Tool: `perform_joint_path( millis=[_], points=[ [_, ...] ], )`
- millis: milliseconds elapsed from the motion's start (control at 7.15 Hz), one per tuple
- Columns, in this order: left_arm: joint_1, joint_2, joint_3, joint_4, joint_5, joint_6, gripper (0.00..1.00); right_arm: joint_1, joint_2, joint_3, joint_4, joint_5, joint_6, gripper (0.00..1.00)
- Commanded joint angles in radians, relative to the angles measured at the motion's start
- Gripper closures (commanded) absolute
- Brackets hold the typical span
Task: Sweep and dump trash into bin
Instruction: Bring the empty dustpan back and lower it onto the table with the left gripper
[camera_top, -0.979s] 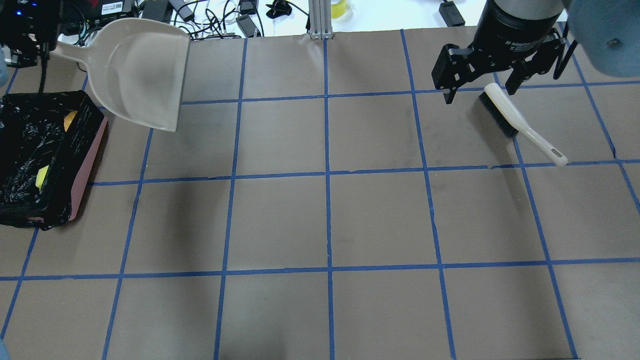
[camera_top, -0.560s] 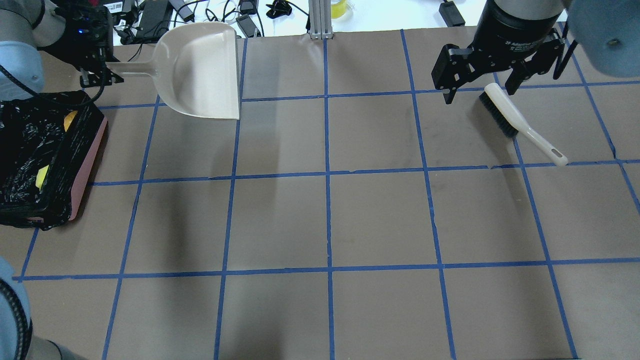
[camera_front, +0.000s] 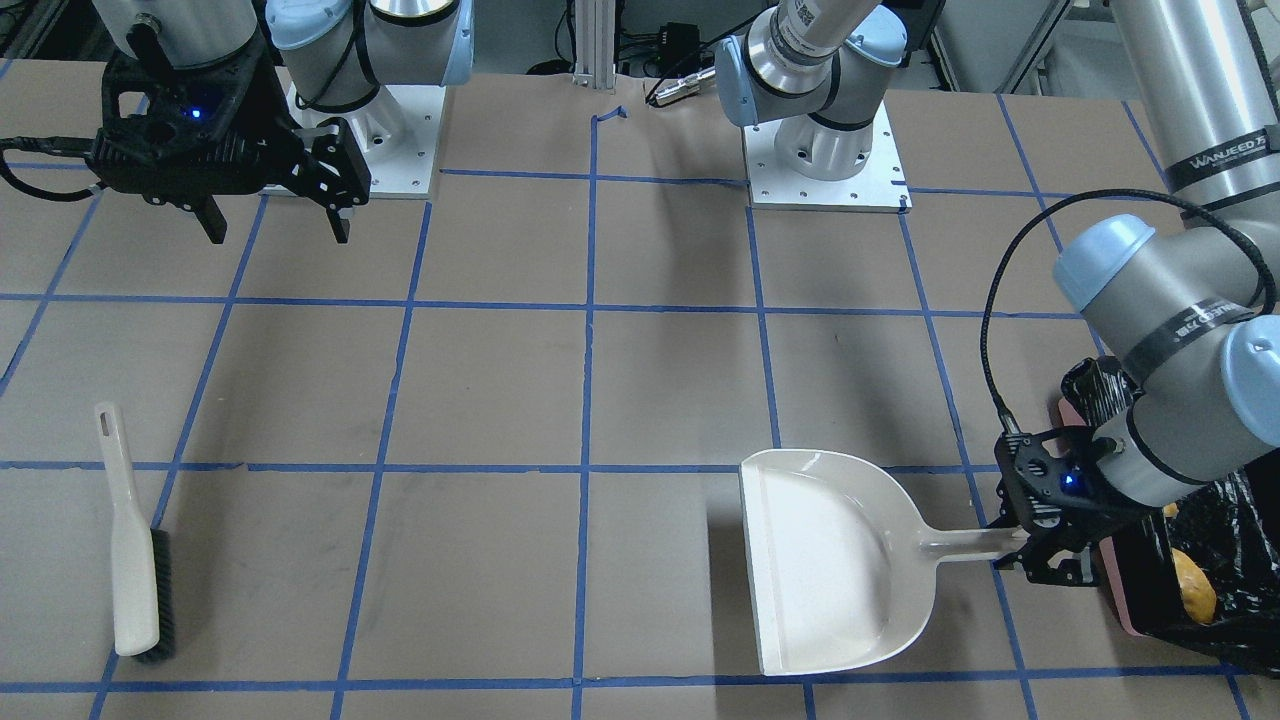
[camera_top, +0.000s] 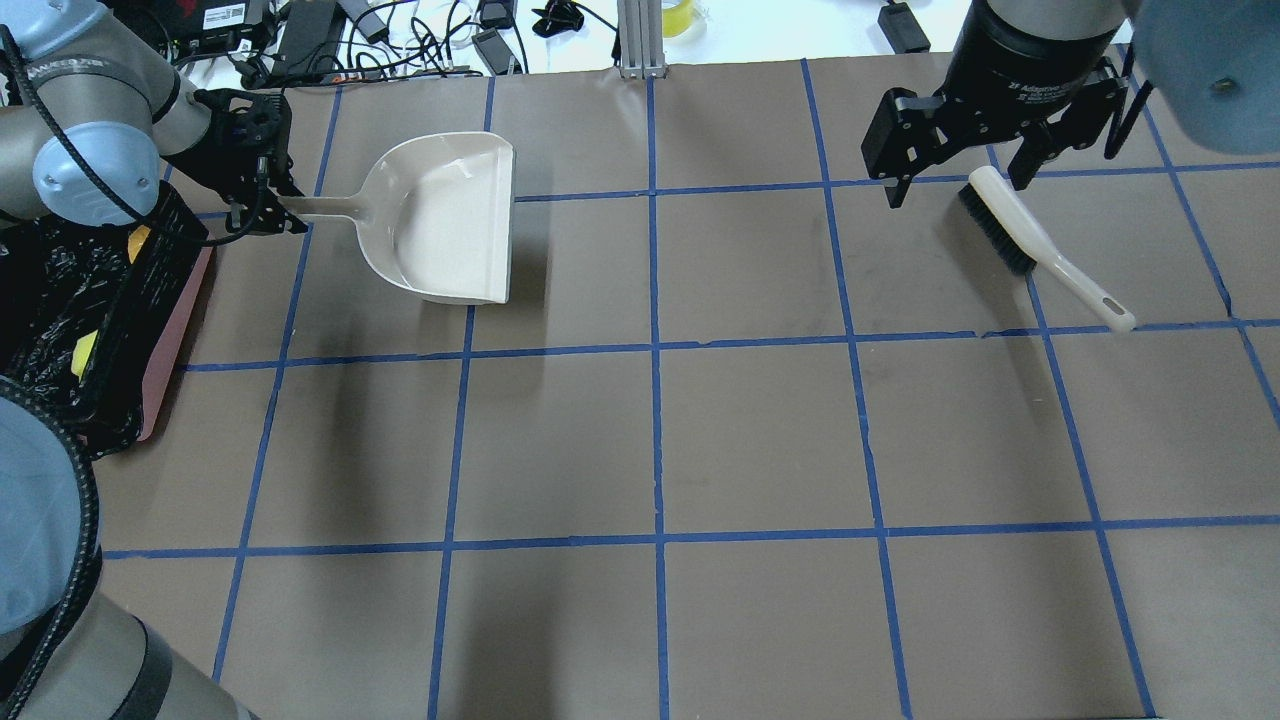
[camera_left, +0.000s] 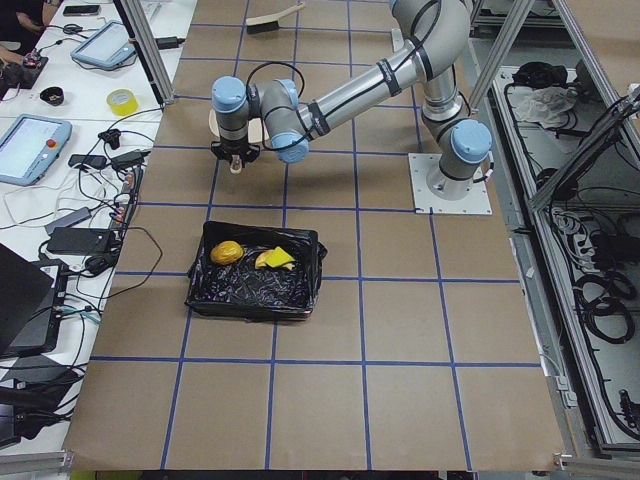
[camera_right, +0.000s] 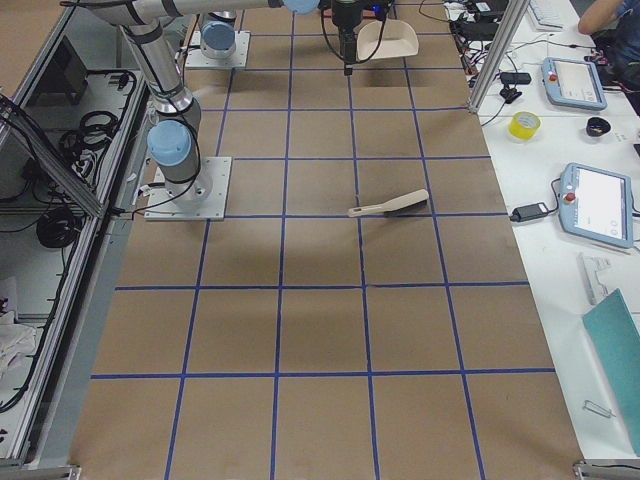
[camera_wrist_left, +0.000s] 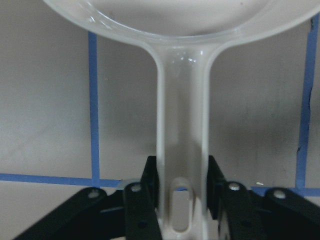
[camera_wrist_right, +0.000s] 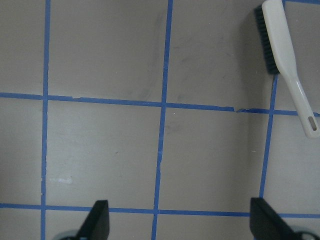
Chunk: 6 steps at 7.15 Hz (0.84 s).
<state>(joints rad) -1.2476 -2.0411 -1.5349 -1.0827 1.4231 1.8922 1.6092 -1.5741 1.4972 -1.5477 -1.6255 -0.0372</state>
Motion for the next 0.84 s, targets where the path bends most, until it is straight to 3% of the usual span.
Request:
perform_joint_path(
  millis=[0, 699],
  points=[
    [-0.007, -0.013, -0.01, 0.029, 0.04, 0.074, 1.0, 0.0, 0.0, 0.0, 0.0, -0.004, -0.003, 0.0],
    [-0.012, -0.053, -0.033, 0.084, 0.033, 0.044, 1.0, 0.0, 0.002, 0.002, -0.035, 0.01, 0.005, 0.0]
  ],
)
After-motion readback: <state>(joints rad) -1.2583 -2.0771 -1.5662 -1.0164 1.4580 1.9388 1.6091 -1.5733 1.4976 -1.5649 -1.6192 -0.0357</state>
